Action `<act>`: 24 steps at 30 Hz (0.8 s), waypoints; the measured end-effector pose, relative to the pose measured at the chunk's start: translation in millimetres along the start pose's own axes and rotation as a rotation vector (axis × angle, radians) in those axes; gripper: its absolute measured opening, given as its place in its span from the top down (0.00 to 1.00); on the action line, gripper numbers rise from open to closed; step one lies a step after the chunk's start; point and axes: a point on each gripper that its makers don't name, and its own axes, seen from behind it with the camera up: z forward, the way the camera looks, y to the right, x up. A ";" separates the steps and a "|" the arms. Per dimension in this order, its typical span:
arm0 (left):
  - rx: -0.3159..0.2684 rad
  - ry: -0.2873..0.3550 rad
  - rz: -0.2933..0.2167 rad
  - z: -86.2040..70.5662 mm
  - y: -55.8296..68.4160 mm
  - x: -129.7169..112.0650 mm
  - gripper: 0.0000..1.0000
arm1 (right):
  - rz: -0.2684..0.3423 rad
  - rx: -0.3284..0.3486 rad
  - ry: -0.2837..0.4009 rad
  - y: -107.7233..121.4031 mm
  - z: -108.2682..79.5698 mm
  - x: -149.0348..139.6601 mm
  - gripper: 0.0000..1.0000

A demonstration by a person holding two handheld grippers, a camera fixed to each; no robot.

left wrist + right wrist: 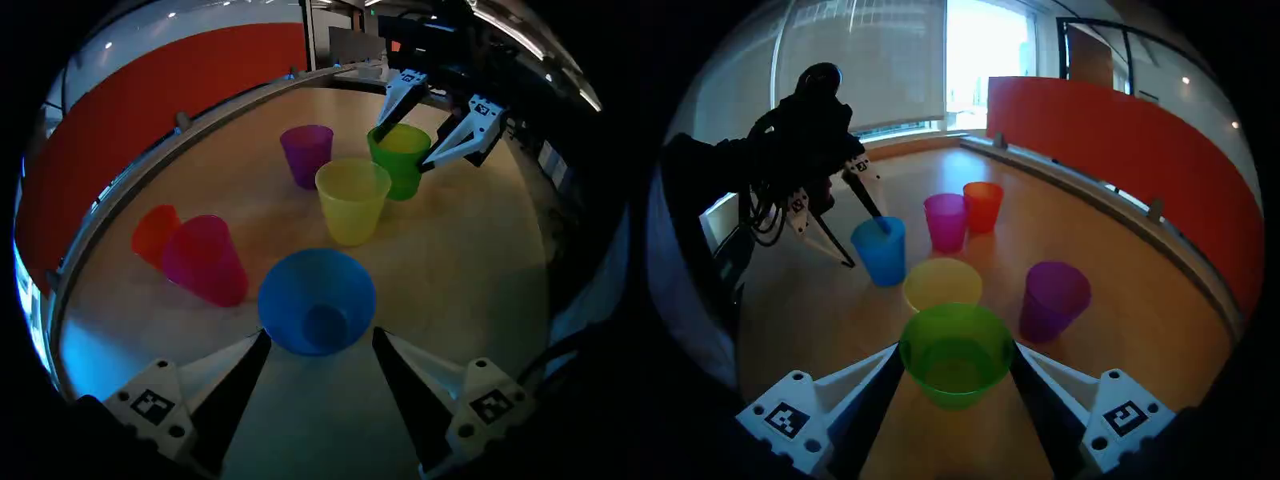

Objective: Pour water

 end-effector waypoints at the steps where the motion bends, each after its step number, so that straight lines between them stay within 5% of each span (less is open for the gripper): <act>1: 0.001 -0.001 0.000 -0.1 0.0 -0.3 0.06 | 0.000 0.001 -0.002 -0.2 0.6 -1.1 0.08; 24: -0.005 -0.005 -0.008 -1.3 4.2 -2.3 0.06 | 0.001 0.004 -0.024 -5.7 7.8 -22.2 0.07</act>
